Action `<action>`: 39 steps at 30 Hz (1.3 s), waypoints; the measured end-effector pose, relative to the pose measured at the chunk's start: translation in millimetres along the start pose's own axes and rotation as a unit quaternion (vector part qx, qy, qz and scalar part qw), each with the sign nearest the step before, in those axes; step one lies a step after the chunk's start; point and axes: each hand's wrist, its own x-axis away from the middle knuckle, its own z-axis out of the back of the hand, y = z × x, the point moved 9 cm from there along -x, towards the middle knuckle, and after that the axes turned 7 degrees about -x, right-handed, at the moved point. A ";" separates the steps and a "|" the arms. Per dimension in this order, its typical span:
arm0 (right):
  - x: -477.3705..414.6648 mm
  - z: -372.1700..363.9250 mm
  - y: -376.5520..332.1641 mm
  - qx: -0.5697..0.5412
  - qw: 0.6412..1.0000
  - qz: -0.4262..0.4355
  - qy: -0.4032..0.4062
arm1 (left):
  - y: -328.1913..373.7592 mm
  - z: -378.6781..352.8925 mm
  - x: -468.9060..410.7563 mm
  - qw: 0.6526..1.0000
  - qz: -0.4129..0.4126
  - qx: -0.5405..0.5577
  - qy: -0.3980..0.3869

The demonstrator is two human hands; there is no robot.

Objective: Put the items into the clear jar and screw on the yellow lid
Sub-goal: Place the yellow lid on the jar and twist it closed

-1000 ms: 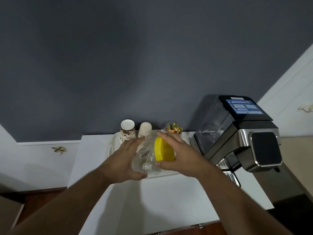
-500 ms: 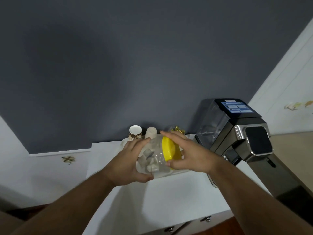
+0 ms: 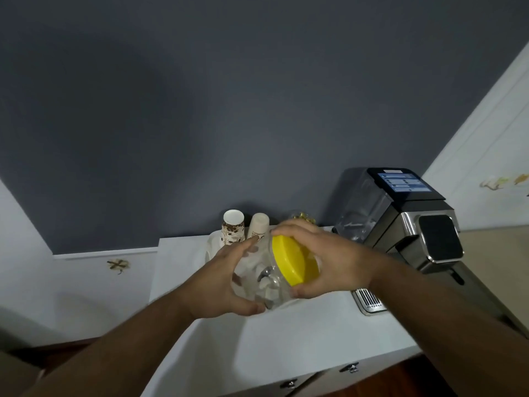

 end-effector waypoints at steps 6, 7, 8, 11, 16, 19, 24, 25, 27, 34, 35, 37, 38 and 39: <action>3.5 23.0 4.8 -0.032 0.999 0.029 0.002 | 0.1 13.3 -3.7 0.999 0.007 0.045 0.016; 3.0 21.0 5.1 -0.035 0.999 0.026 0.005 | -1.0 15.4 -2.9 0.999 0.009 0.049 0.020; 2.0 18.1 5.5 -0.033 0.999 0.017 0.011 | -0.2 16.5 -2.7 0.999 0.007 0.045 0.023; -4.4 11.8 8.7 -0.015 0.999 -0.009 0.036 | 3.6 14.6 -5.0 0.999 -0.009 0.016 0.027; -16.7 7.8 21.5 -0.042 0.980 -0.144 0.129 | 7.0 19.4 -14.0 0.996 -0.018 -0.050 0.072; -23.6 4.7 30.0 -0.097 0.975 -0.169 0.108 | 4.9 17.7 -17.6 0.996 -0.017 -0.032 0.078; -14.5 9.4 36.2 -0.090 0.990 -0.102 -0.025 | -7.5 17.4 -16.9 0.997 -0.001 0.006 0.074; -15.5 10.0 39.2 -0.087 0.989 -0.120 -0.012 | -5.7 18.9 -18.3 0.997 -0.003 0.008 0.077; -22.2 15.0 42.0 -0.121 0.974 -0.182 0.066 | -1.7 21.5 -20.9 0.996 -0.008 0.005 0.086; -29.2 16.9 7.8 -0.044 0.998 0.007 0.043 | -5.7 17.6 -26.1 0.996 -0.006 0.026 0.082; -32.8 14.3 8.2 -0.053 0.997 0.001 0.056 | -5.5 16.3 -27.2 0.996 -0.003 0.023 0.081; -43.9 12.7 22.0 -0.074 0.987 -0.099 0.103 | -8.0 12.6 -27.9 0.997 0.006 0.013 0.077; -47.0 9.7 28.5 -0.080 0.982 -0.145 0.094 | -10.7 10.0 -26.6 0.997 0.010 0.011 0.071; -46.8 6.0 30.2 -0.078 0.982 -0.157 0.067 | -13.4 8.2 -25.4 0.997 0.011 0.015 0.068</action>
